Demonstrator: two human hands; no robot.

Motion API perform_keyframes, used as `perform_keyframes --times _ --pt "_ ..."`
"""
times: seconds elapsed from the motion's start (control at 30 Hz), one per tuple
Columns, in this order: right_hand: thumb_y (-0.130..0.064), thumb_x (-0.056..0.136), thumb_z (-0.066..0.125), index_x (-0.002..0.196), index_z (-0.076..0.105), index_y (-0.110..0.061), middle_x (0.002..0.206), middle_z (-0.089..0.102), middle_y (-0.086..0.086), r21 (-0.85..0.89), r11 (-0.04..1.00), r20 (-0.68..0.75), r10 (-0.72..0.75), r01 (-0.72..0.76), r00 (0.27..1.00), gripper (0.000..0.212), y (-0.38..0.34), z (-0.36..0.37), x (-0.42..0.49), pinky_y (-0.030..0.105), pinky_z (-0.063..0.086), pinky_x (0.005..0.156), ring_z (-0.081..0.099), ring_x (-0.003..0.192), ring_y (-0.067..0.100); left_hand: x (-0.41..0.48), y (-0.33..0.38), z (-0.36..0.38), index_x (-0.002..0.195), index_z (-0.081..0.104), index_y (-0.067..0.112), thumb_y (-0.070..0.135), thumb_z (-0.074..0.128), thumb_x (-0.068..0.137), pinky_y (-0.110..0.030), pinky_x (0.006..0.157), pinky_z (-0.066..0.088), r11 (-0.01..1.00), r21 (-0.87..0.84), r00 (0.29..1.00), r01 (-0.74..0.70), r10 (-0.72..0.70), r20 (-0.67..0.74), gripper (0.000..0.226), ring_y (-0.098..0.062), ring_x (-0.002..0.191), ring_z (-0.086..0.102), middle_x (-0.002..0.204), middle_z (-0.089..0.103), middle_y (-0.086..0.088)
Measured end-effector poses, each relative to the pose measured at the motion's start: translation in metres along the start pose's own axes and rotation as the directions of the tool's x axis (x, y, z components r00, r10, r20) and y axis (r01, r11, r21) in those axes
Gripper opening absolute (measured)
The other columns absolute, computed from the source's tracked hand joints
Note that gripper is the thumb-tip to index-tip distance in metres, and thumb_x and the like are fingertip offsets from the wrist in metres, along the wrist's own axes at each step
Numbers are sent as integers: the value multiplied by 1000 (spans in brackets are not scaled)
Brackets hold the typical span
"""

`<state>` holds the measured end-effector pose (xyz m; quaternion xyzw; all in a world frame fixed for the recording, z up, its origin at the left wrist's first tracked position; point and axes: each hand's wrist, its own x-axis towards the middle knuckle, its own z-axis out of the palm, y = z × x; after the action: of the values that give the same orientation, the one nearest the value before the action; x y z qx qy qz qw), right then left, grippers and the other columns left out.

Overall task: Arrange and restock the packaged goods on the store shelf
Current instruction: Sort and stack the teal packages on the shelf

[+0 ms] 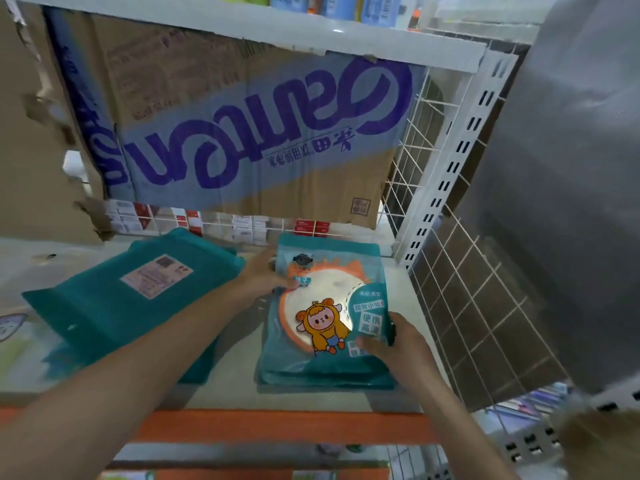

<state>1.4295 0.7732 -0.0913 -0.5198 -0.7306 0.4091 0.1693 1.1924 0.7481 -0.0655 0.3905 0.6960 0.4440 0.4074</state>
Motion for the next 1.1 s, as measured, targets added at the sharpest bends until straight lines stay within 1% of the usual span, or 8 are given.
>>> perform_keyframes --times 0.1,0.23,0.37,0.53,0.67,0.8,0.97,1.1 --pt "-35 82 68 111 48 -31 97 59 -16 -18 1000 47 13 -12 999 35 4 -2 0 18 43 66 56 82 0 -4 -3 0 120 49 16 0 71 74 -24 66 51 998 68 1000 16 -17 19 53 -18 93 61 98 60 6" --pt "-39 81 67 121 50 -26 109 63 -8 -78 997 68 7 -2 998 45 7 -4 1 31 50 83 60 93 10 -7 -8 3 115 52 14 2 72 74 -32 80 52 991 132 999 33 -30 -25 47 -17 93 58 101 59 2" --pt "-42 81 67 123 50 -24 114 63 -5 -130 991 78 -3 13 997 48 12 -6 2 33 52 82 59 93 11 -9 -14 7 104 54 17 5 73 74 -25 75 49 990 142 999 10 -3 -48 38 -15 92 57 93 59 7" --pt "-53 79 63 118 52 -26 107 55 -5 -260 965 46 -30 41 998 49 18 -6 2 36 53 79 58 91 12 -9 -19 14 120 54 13 11 74 74 -28 91 39 982 187 988 39 -10 -154 51 -14 99 51 109 58 2" --pt "-56 81 59 116 53 -25 103 46 -3 -299 953 56 -36 51 998 47 19 -8 3 35 53 78 56 87 14 -11 -23 19 125 51 13 12 74 75 -37 101 39 983 173 979 64 -28 -201 55 -22 118 51 127 56 -4" --pt "-54 82 59 113 56 -25 102 48 -2 -312 948 72 -48 68 996 42 19 -8 4 36 53 78 57 88 15 -11 -27 20 120 56 12 11 73 77 -35 97 42 982 184 976 48 -7 -218 46 -21 113 56 122 61 -5" --pt "-53 83 58 113 55 -26 105 51 -1 -288 954 56 -67 80 996 40 18 -6 4 36 52 78 57 90 15 -11 -29 21 119 58 13 13 68 82 -26 87 40 967 255 978 7 47 -205 39 -19 108 58 119 63 -5" --pt "-53 84 57 115 54 -27 108 51 1 -299 952 69 -53 71 996 41 18 -6 4 38 52 80 58 94 18 -13 -30 21 120 58 12 13 64 84 -29 89 42 974 227 980 9 36 -195 36 -21 111 57 119 63 -7"
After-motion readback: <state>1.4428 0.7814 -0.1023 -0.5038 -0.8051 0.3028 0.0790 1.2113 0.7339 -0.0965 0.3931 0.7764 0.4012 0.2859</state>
